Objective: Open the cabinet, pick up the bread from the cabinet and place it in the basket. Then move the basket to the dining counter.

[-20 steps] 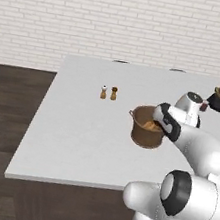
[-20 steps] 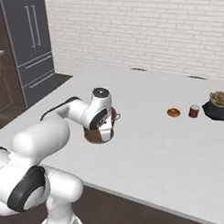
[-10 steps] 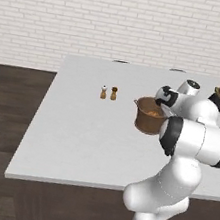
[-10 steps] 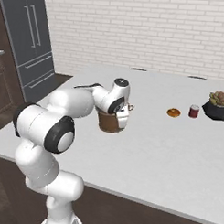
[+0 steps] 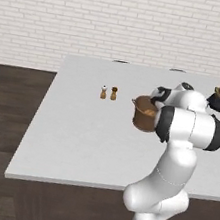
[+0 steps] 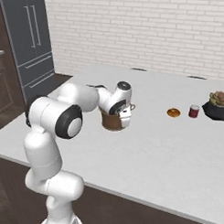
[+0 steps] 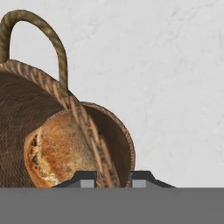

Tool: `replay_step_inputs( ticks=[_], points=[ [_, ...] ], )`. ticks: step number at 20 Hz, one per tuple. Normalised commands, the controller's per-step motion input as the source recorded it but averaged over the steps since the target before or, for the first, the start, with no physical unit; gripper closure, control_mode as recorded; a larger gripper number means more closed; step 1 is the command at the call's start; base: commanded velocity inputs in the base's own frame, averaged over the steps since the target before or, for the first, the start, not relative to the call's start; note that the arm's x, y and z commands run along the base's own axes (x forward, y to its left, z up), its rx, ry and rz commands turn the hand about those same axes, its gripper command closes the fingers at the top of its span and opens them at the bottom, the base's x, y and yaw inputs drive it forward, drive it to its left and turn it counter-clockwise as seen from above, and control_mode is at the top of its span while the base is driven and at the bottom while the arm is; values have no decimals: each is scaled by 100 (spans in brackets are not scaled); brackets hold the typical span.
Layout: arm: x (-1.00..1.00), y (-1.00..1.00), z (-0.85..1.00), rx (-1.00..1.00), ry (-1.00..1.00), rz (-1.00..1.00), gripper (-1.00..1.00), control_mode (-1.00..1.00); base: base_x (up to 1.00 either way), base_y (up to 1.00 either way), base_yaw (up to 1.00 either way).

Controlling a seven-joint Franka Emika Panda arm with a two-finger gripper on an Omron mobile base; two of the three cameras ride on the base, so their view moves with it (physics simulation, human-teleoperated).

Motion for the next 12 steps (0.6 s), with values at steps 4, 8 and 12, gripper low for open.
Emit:
replay_step_inputs(
  ticks=[4,8,12],
  points=[
    [11,0,-45,-10,-6,0,100,-100,0,0,0],
    [23,0,-39,-10,-1,0,100,-100,0,0,0],
    [26,0,-36,-7,0,0,100,-100,0,0,0]
  ],
)
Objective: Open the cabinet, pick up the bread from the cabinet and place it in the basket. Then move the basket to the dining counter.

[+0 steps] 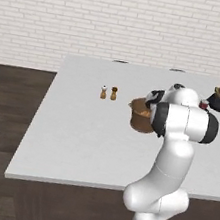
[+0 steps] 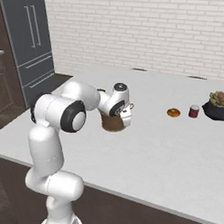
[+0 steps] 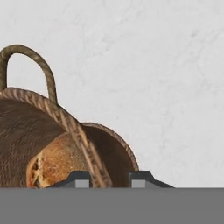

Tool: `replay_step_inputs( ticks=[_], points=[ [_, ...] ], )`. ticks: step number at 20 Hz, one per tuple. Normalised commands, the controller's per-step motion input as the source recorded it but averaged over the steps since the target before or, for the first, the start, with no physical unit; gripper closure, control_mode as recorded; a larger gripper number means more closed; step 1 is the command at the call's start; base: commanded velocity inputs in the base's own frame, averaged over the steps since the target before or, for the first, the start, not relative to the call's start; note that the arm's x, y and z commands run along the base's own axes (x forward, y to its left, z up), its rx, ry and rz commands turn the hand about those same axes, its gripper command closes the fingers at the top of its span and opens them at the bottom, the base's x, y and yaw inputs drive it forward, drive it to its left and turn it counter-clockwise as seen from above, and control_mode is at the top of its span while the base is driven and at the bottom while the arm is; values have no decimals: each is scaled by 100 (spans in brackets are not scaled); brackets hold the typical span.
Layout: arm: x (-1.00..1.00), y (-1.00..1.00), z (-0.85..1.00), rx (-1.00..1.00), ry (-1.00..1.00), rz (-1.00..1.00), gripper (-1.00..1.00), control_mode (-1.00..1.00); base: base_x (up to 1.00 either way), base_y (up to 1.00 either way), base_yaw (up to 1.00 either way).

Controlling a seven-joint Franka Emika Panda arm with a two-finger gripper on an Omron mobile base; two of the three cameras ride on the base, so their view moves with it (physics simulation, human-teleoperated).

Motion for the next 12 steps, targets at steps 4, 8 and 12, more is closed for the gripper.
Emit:
replay_step_inputs(
  ticks=[4,8,12],
  points=[
    [1,10,-19,-2,0,0,-100,-100,0,0,0],
    [0,0,8,0,0,0,-100,-100,0,0,0],
    [-10,0,44,2,0,0,-100,-100,0,0,0]
  ],
)
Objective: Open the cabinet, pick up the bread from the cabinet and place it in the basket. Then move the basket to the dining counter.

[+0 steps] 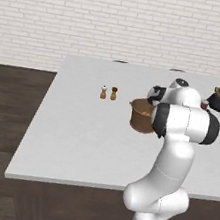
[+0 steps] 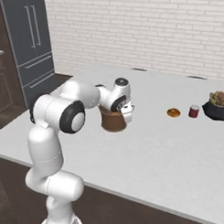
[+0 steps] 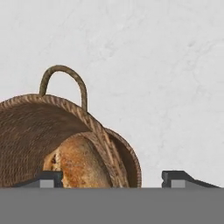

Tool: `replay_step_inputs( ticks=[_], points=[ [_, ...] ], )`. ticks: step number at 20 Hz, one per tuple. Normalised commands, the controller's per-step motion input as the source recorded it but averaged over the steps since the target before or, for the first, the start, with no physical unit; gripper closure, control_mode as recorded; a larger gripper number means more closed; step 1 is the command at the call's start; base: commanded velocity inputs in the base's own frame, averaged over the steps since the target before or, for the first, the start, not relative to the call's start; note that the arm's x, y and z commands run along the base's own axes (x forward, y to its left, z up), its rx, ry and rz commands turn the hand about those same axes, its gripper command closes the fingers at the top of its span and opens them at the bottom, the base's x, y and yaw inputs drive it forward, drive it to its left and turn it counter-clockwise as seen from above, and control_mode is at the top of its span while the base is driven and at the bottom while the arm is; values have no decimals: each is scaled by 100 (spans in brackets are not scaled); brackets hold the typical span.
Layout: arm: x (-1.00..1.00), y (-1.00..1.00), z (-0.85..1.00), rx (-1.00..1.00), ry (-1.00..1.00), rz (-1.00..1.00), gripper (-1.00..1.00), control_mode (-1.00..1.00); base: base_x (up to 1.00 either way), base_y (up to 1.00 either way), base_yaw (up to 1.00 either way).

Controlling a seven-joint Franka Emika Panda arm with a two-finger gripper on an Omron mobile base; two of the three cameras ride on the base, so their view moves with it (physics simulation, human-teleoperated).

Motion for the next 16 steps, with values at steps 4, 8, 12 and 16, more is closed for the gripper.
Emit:
replay_step_inputs(
  ticks=[4,8,12,16],
  points=[
    [-20,0,86,3,-2,0,-100,-100,0,0,0],
    [-53,0,85,1,0,0,-100,-100,0,0,0],
    [-99,3,53,1,0,0,-100,-100,0,0,0],
    [-100,15,25,0,0,0,-100,-100,0,0,0]
  ],
)
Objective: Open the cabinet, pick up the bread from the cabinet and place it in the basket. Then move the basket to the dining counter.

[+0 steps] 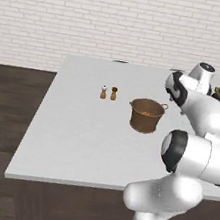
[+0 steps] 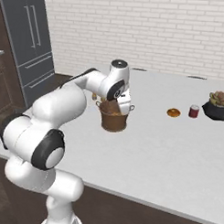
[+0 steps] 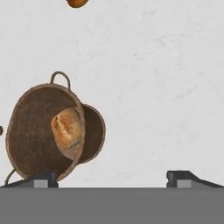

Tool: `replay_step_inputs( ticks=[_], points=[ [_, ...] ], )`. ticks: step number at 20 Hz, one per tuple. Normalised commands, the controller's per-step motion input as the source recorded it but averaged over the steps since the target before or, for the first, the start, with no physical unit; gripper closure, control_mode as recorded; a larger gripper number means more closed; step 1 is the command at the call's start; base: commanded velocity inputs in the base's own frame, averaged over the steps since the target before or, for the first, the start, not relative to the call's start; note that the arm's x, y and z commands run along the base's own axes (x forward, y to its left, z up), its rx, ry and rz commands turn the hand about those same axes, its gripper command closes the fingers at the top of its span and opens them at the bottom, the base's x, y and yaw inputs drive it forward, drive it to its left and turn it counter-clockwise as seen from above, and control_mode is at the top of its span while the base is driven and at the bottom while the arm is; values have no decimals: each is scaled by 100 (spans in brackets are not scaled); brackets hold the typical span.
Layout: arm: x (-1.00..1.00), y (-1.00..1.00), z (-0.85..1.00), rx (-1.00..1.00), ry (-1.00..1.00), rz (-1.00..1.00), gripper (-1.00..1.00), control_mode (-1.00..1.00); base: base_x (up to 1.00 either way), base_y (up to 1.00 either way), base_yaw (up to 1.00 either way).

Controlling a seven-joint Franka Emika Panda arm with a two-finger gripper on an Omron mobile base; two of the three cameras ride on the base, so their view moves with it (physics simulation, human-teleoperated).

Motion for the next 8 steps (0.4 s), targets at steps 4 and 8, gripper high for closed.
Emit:
replay_step_inputs(
  ticks=[4,8],
  points=[
    [-100,48,14,-15,-1,17,-100,-100,0,0,0],
    [-100,71,16,-27,-4,33,-100,-100,0,0,0]
  ],
)
